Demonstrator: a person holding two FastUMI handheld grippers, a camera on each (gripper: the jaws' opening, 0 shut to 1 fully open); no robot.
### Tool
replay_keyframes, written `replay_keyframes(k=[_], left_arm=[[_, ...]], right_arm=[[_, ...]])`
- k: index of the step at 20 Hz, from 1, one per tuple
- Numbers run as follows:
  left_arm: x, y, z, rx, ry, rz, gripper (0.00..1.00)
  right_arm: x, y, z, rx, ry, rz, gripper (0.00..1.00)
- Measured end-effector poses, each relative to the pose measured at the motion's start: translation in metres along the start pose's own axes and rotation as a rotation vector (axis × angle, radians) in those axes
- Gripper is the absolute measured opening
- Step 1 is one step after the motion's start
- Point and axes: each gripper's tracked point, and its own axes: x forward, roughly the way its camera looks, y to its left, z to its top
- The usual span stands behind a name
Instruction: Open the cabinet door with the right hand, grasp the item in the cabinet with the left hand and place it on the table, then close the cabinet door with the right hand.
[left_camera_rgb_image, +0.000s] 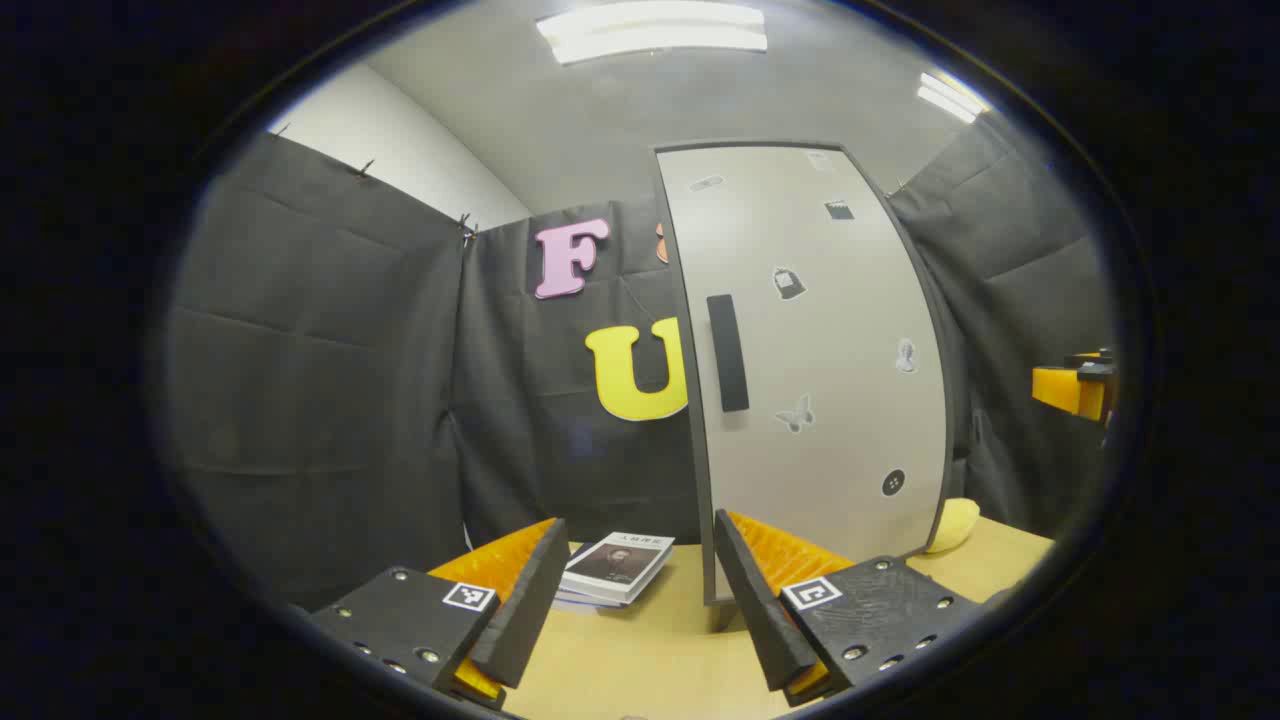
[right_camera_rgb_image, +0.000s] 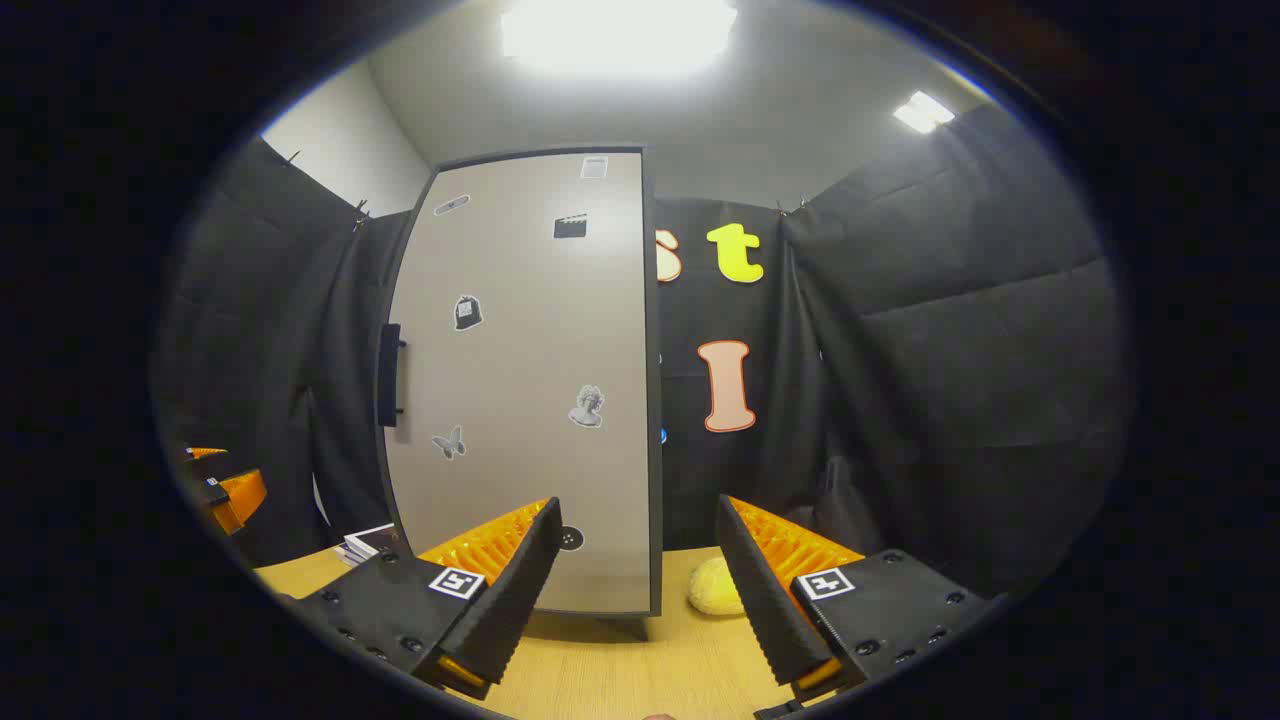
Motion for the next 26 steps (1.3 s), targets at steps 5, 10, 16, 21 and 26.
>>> replay_keyframes(k=[5,10,16,21,26], left_arm=[[-0.006,-0.001,0.005,0.009,-0.009,-0.002,0.88],[-0.011,0.004,0.007,0.006,-0.015,-0.001,0.88],[-0.018,0.012,0.01,0.004,-0.024,0.007,0.88],[-0.028,0.026,0.008,0.004,-0.026,0.019,0.88],[-0.043,0.053,0.001,0.006,-0.015,0.057,0.88]], right_arm=[[-0.003,-0.001,0.002,0.006,-0.008,-0.003,0.98],[-0.008,0.001,0.005,0.0,-0.02,-0.003,0.98],[-0.014,0.005,0.008,-0.008,-0.028,0.016,0.97],[-0.011,0.022,0.013,0.012,-0.017,0.052,0.97],[0.0,0.049,0.034,0.011,-0.042,0.097,0.97]])
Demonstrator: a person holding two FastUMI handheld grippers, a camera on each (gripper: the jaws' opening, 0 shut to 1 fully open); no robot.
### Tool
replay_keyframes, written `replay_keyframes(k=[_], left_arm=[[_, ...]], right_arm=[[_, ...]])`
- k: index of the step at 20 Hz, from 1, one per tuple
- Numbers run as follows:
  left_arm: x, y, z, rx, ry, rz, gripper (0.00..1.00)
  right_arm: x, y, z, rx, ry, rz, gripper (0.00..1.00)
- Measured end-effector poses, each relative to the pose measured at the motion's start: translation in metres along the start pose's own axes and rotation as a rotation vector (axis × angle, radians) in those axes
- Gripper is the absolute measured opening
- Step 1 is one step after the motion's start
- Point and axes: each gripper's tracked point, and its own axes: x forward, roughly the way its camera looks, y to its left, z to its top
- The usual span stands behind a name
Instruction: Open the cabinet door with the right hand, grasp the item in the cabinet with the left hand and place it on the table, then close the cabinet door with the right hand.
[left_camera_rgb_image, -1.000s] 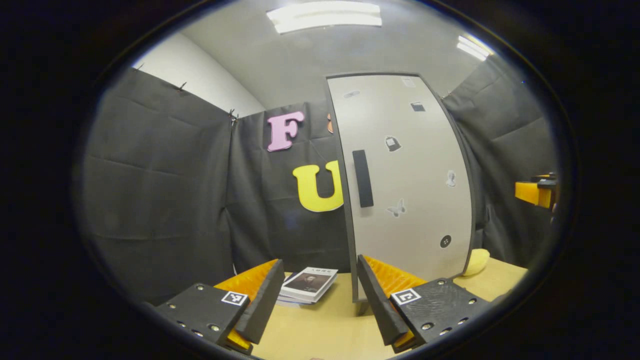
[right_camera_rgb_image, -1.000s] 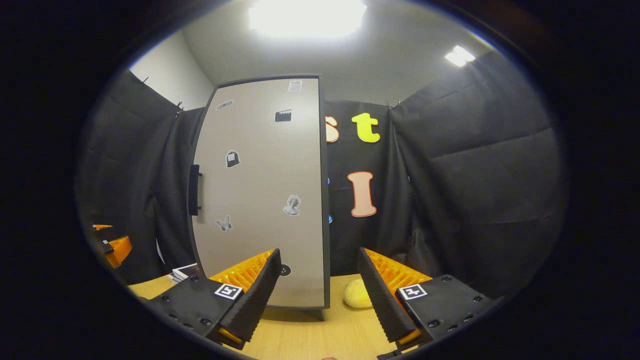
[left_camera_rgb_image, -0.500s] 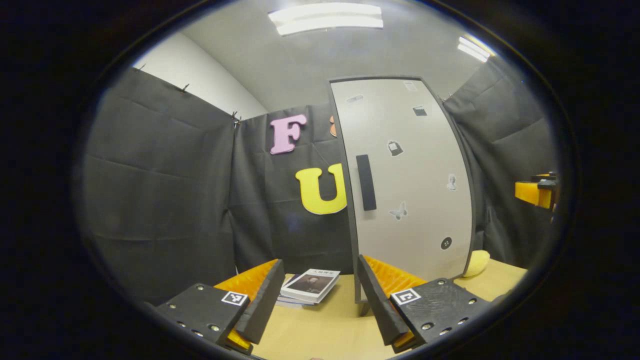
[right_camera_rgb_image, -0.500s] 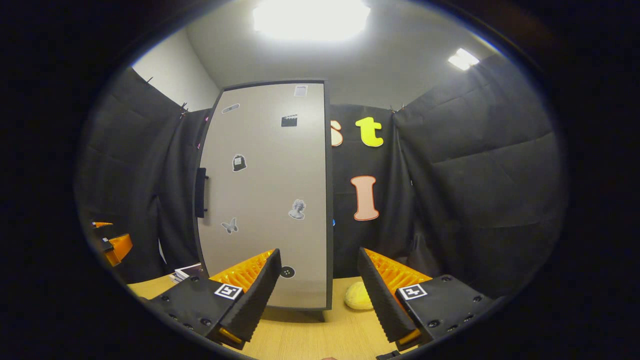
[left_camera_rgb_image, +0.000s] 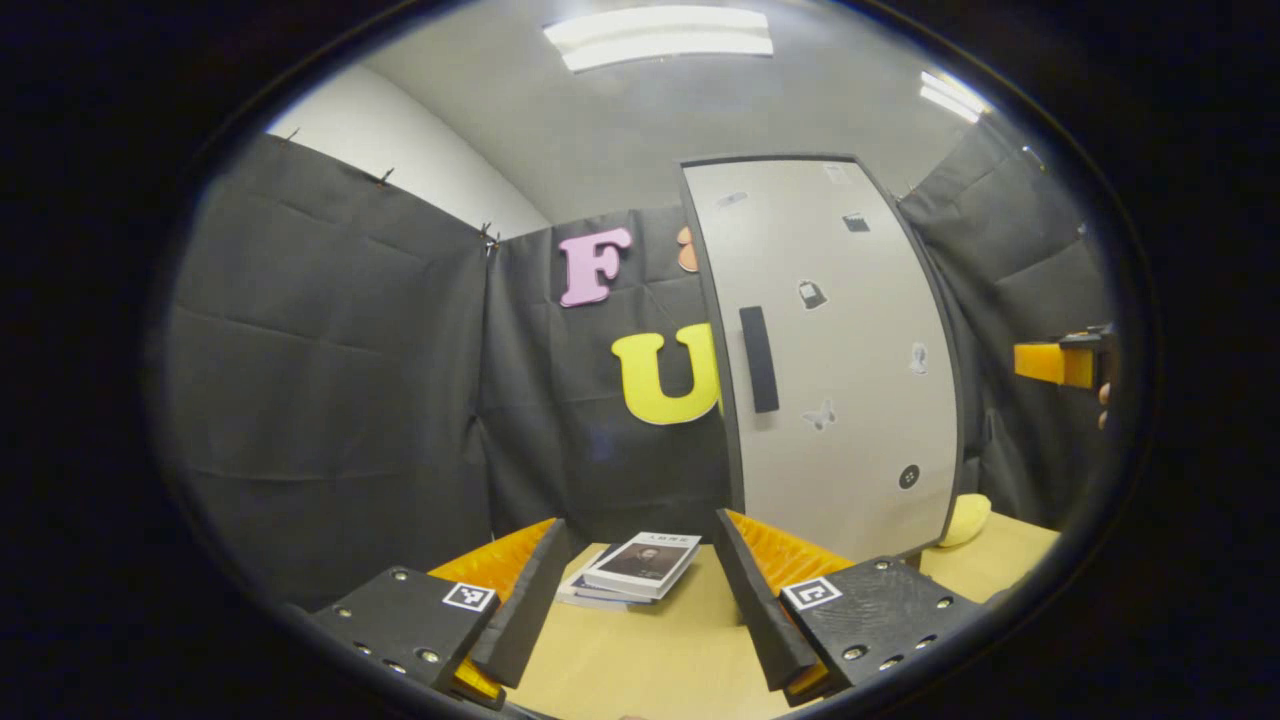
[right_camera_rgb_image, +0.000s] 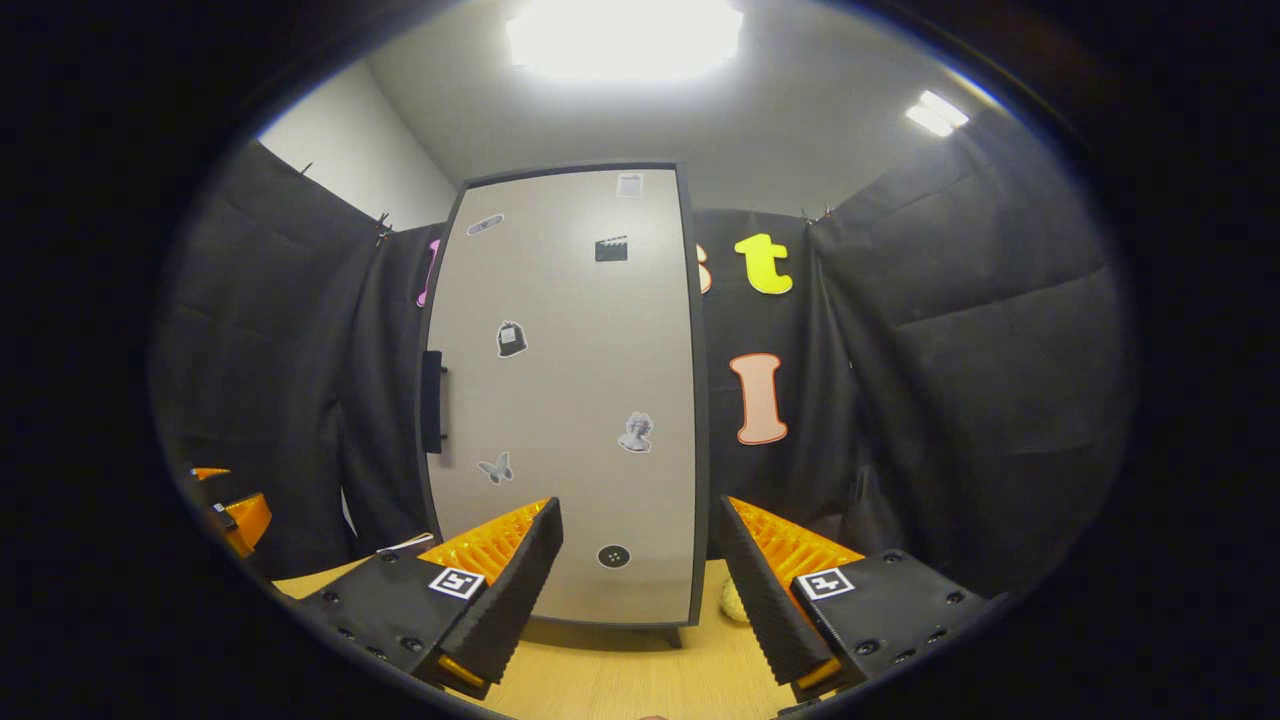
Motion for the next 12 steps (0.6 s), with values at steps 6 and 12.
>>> replay_keyframes(k=[6,12], left_arm=[[-0.018,0.049,-0.01,0.017,0.016,0.076,0.88],[-0.035,0.106,-0.021,0.028,0.039,0.161,0.88]], right_arm=[[0.029,0.044,0.028,0.013,-0.038,0.075,0.97],[0.06,0.089,0.053,-0.005,-0.067,0.129,0.97]])
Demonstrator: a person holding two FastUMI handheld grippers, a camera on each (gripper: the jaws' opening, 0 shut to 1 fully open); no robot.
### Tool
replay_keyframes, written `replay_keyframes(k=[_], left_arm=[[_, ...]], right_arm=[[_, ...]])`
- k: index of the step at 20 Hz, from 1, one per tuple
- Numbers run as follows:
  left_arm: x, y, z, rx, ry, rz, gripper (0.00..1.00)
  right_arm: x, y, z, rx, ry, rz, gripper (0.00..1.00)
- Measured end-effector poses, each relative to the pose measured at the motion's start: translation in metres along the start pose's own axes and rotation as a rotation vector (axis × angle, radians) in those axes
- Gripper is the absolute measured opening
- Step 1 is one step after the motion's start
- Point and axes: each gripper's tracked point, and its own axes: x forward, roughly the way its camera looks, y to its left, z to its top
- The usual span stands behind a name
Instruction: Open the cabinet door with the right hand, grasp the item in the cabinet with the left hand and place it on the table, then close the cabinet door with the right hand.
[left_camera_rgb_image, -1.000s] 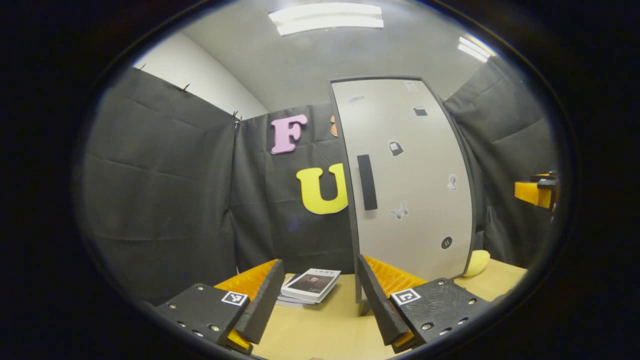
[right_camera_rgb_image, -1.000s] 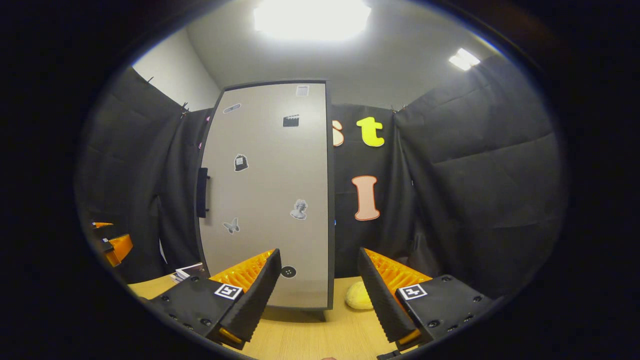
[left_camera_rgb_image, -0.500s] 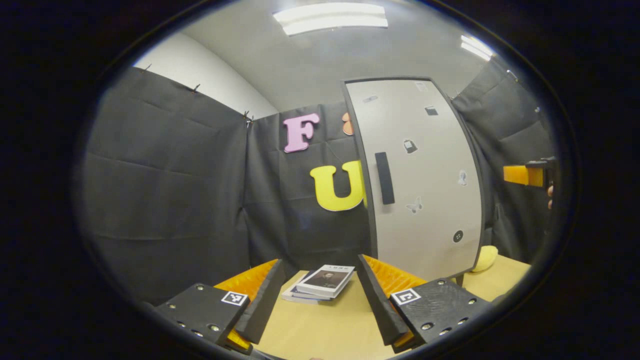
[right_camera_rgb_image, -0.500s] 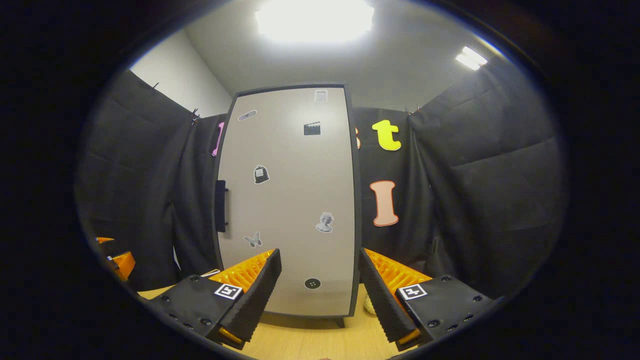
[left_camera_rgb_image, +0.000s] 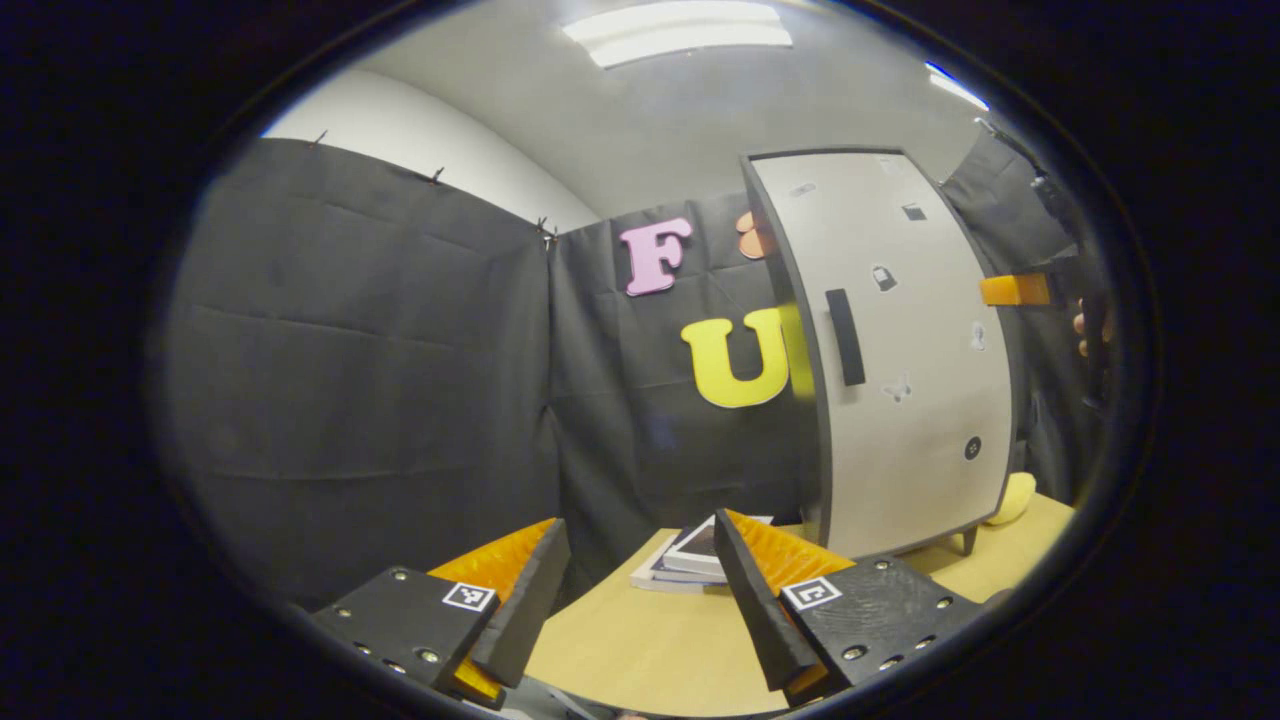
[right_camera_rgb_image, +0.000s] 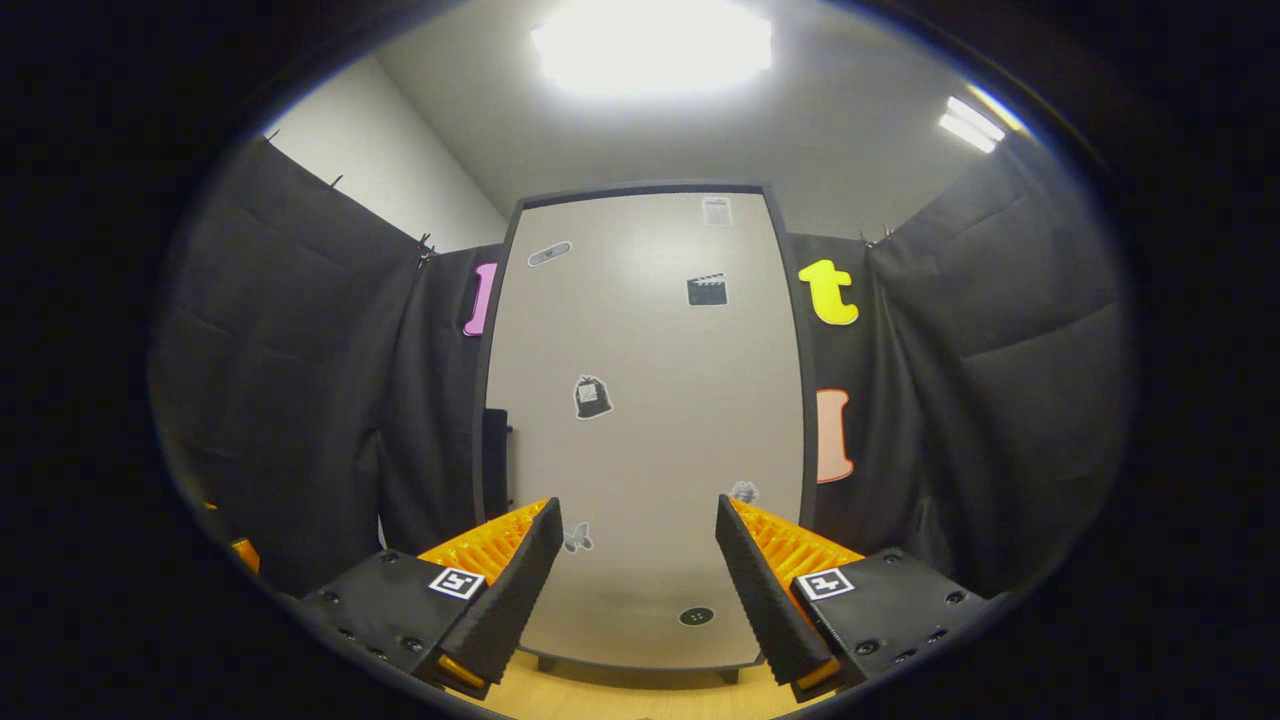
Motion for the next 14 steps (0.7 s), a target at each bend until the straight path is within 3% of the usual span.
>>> replay_keyframes(k=[6,14], left_arm=[[-0.005,0.048,-0.015,0.014,0.021,0.07,0.88],[-0.001,0.096,-0.039,-0.003,0.054,0.139,0.88]], right_arm=[[0.038,0.047,0.006,0.013,0.008,0.05,0.96],[0.083,0.082,-0.008,-0.015,0.053,0.053,0.97]])
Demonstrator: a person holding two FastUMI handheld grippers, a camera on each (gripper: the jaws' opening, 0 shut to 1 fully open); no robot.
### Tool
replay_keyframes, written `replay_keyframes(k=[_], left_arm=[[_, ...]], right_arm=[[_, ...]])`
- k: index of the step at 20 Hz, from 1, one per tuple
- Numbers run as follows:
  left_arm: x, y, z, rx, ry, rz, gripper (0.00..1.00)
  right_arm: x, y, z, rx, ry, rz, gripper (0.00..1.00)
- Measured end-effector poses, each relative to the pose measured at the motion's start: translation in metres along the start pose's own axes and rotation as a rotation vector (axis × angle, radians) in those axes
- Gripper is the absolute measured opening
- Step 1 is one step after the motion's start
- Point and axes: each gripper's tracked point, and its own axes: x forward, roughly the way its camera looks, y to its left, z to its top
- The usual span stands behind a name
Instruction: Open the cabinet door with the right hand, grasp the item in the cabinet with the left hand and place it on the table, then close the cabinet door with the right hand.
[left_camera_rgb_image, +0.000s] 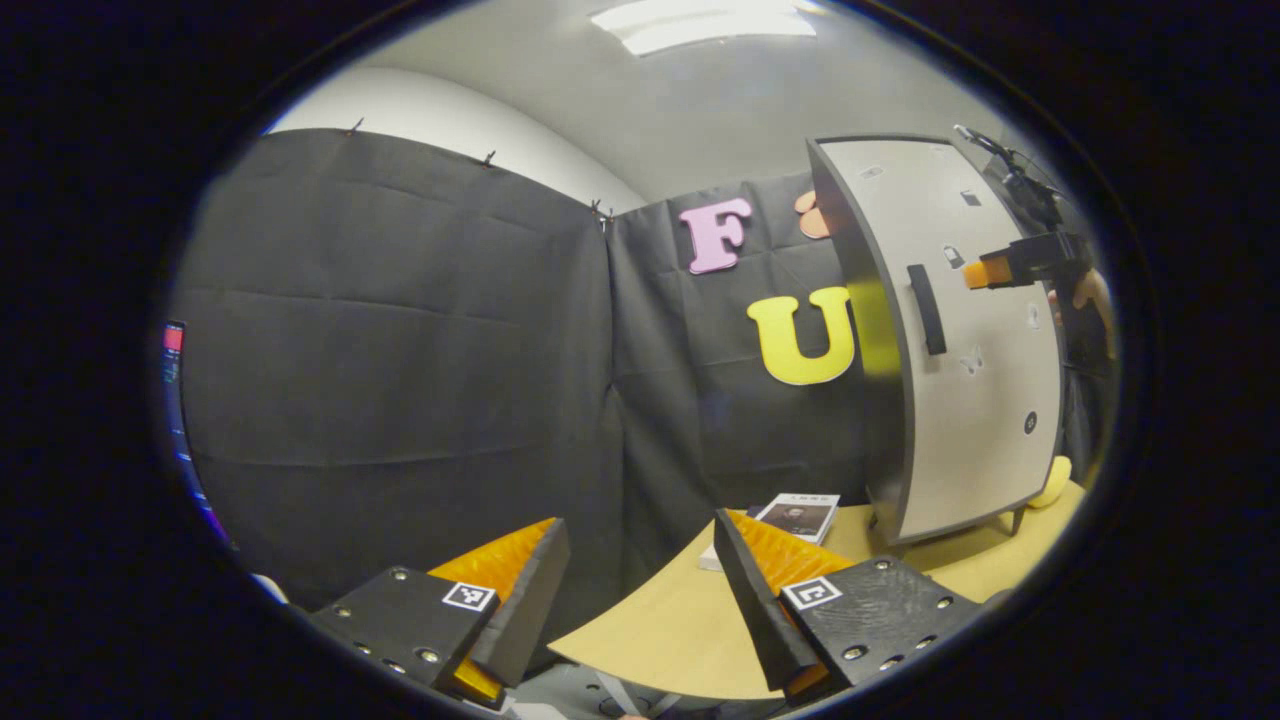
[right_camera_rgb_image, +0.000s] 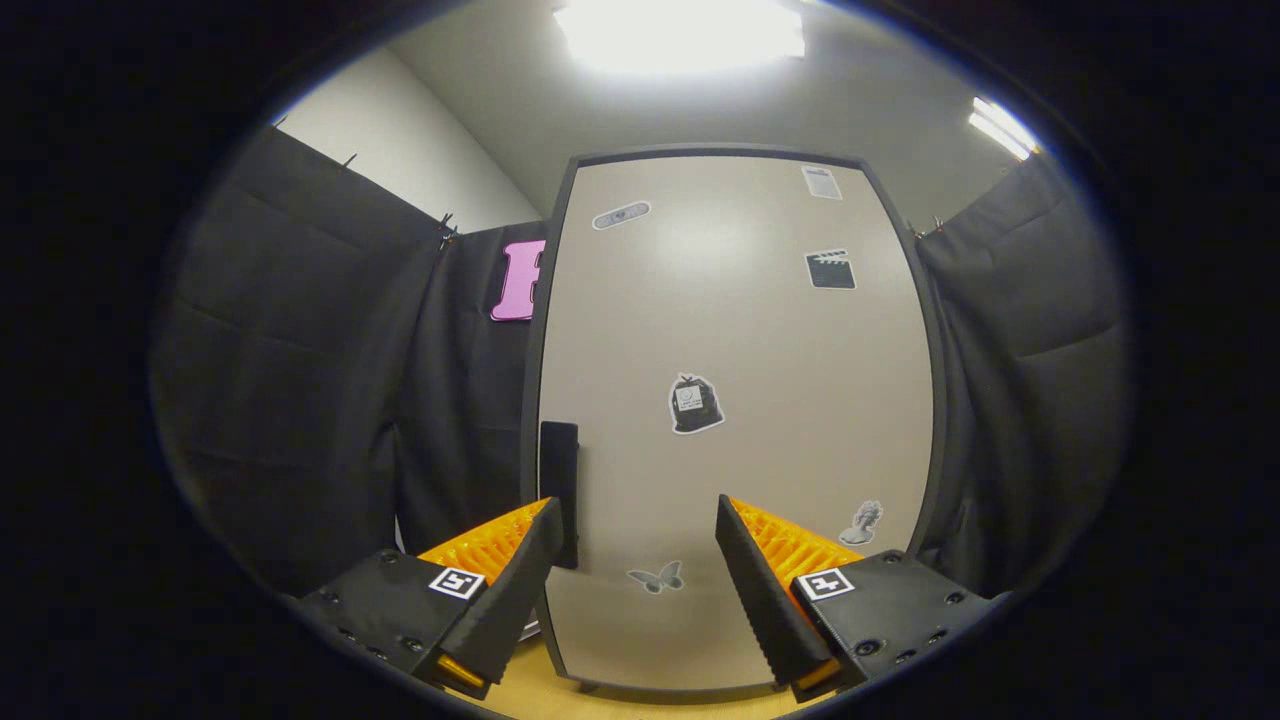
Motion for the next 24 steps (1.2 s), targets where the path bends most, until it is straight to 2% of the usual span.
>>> replay_keyframes(k=[8,12,13,14,17,19,20,21,22,24], left_arm=[[0.008,0.03,-0.025,-0.001,0.046,0.047,0.88],[0.008,0.042,-0.037,0.0,0.071,0.06,0.88],[0.009,0.045,-0.041,-0.003,0.079,0.064,0.89],[0.008,0.049,-0.045,-0.006,0.087,0.067,0.88],[0.01,0.055,-0.052,-0.014,0.102,0.073,0.88],[0.012,0.057,-0.054,-0.019,0.108,0.072,0.88],[0.013,0.057,-0.057,-0.02,0.11,0.07,0.88],[0.012,0.057,-0.058,-0.021,0.113,0.067,0.88],[0.013,0.055,-0.06,-0.022,0.117,0.064,0.88],[0.015,0.051,-0.062,-0.028,0.124,0.053,0.88]], right_arm=[[0.051,0.046,-0.015,0.067,0.103,0.07,0.98],[0.07,0.056,-0.03,0.068,0.162,0.069,0.96],[0.073,0.056,-0.032,0.072,0.167,0.061,0.89],[0.076,0.057,-0.032,0.082,0.169,0.061,0.91],[0.085,0.06,-0.034,0.092,0.181,0.051,0.71],[0.087,0.063,-0.035,0.082,0.198,0.054,0.69],[0.092,0.06,-0.036,0.064,0.194,0.032,0.68],[0.089,0.061,-0.035,0.055,0.193,0.031,0.34],[0.088,0.059,-0.037,0.035,0.2,0.016,0.42],[0.09,0.06,-0.037,0.031,0.216,0.026,0.32]])
